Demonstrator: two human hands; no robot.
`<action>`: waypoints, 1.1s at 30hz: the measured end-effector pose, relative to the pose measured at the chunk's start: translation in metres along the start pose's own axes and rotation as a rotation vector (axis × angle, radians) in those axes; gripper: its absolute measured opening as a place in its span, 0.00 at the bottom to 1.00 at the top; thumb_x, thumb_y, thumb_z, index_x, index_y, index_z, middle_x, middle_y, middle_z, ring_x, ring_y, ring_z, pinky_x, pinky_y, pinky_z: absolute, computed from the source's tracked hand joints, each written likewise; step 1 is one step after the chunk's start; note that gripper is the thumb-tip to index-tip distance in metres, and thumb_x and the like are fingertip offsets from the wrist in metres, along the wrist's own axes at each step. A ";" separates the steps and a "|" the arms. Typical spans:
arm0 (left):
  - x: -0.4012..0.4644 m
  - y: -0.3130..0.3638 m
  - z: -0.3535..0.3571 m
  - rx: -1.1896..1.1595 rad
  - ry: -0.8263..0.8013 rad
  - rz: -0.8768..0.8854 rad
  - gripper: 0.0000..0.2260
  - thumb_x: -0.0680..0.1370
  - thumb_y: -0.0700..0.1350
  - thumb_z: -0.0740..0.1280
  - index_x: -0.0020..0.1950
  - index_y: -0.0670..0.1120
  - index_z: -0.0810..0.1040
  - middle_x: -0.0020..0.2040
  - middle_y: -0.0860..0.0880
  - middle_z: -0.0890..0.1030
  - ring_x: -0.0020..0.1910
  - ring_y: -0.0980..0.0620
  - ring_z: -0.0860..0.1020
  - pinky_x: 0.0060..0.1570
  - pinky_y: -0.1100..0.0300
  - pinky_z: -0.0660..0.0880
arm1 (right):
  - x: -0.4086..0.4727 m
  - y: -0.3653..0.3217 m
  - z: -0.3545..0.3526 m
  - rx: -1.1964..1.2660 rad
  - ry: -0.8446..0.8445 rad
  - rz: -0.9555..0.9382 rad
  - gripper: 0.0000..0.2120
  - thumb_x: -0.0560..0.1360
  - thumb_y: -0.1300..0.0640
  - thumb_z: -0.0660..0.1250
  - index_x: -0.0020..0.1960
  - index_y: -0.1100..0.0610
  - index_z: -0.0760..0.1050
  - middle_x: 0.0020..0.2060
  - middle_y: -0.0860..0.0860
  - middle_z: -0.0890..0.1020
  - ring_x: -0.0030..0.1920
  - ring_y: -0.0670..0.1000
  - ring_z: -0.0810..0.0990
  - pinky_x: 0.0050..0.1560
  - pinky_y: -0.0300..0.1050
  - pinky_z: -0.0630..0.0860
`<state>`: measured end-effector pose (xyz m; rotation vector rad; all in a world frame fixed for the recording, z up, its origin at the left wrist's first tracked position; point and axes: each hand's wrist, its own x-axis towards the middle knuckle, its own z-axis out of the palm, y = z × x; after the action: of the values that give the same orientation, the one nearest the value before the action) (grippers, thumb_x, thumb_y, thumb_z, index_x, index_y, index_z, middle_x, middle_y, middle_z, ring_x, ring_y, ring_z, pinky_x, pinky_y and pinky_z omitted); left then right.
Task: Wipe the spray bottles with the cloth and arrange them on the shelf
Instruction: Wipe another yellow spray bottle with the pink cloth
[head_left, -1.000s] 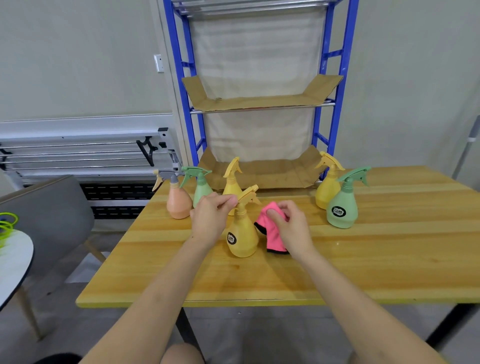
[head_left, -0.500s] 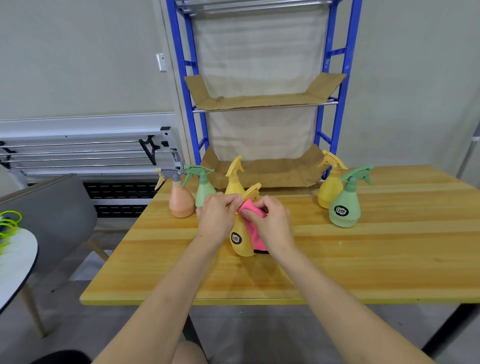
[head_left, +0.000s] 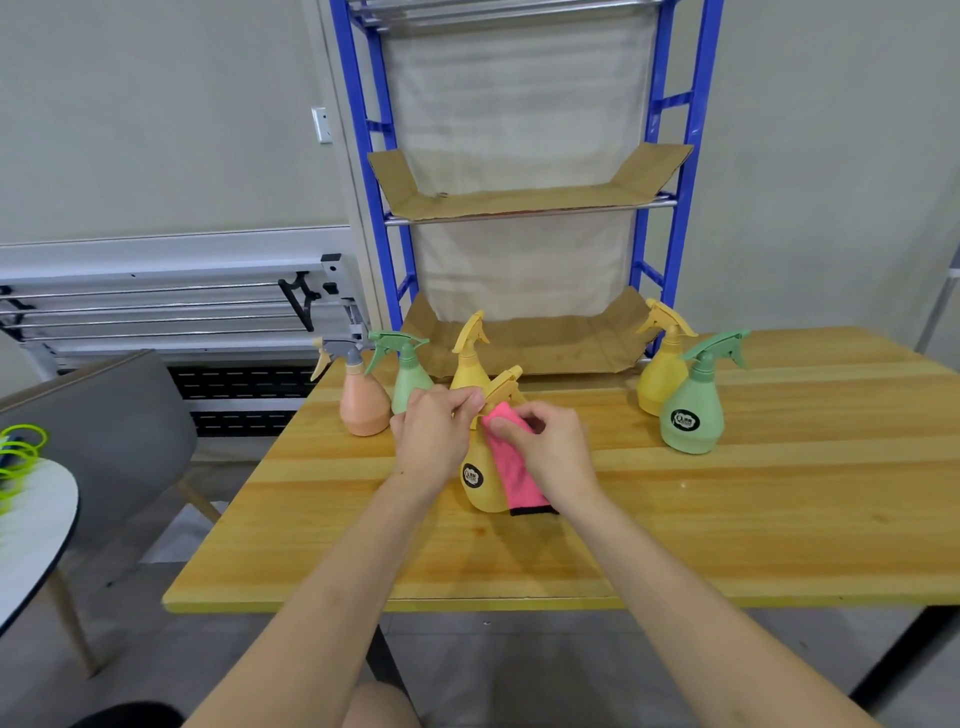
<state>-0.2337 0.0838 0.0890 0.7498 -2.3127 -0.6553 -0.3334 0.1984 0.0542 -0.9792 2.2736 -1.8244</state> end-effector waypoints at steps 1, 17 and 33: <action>0.000 0.000 0.000 -0.007 0.000 0.001 0.16 0.84 0.53 0.63 0.36 0.58 0.75 0.38 0.55 0.72 0.50 0.45 0.72 0.54 0.47 0.67 | -0.001 -0.002 0.002 -0.014 0.010 0.001 0.06 0.72 0.48 0.80 0.42 0.48 0.85 0.36 0.42 0.85 0.38 0.41 0.80 0.38 0.36 0.71; 0.002 -0.006 0.003 -0.125 0.016 -0.018 0.11 0.84 0.54 0.64 0.47 0.55 0.84 0.45 0.55 0.80 0.51 0.46 0.77 0.56 0.45 0.73 | -0.003 0.013 -0.023 0.008 -0.124 0.208 0.13 0.80 0.54 0.72 0.64 0.55 0.83 0.57 0.48 0.85 0.58 0.50 0.81 0.59 0.46 0.77; -0.042 -0.027 0.032 -0.430 0.122 -0.189 0.10 0.83 0.48 0.66 0.63 0.51 0.82 0.57 0.56 0.83 0.54 0.59 0.79 0.54 0.63 0.75 | -0.029 0.025 0.001 0.184 0.012 -0.008 0.12 0.83 0.51 0.67 0.65 0.46 0.84 0.51 0.39 0.87 0.54 0.41 0.83 0.53 0.38 0.78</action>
<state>-0.2192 0.0998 0.0339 0.7799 -1.9103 -1.1152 -0.3209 0.2150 0.0222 -0.9504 2.0647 -2.0038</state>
